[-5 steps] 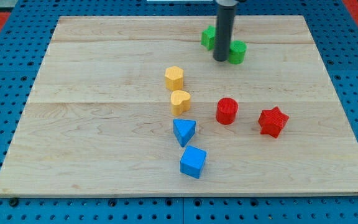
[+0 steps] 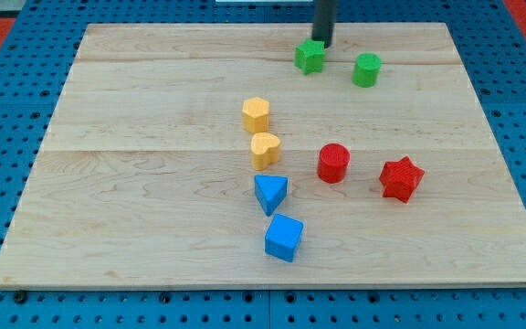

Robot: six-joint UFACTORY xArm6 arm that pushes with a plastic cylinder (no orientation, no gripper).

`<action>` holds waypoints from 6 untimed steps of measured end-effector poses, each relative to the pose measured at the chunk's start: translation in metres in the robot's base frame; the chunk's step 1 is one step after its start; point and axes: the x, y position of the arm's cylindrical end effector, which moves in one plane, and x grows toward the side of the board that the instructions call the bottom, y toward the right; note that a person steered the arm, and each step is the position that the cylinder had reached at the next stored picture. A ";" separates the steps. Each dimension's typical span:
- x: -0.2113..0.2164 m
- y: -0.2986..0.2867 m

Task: Slide the green star slightly to the bottom

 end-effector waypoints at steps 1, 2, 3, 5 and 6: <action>0.019 0.007; 0.026 0.010; 0.026 0.010; 0.040 0.007; 0.089 0.049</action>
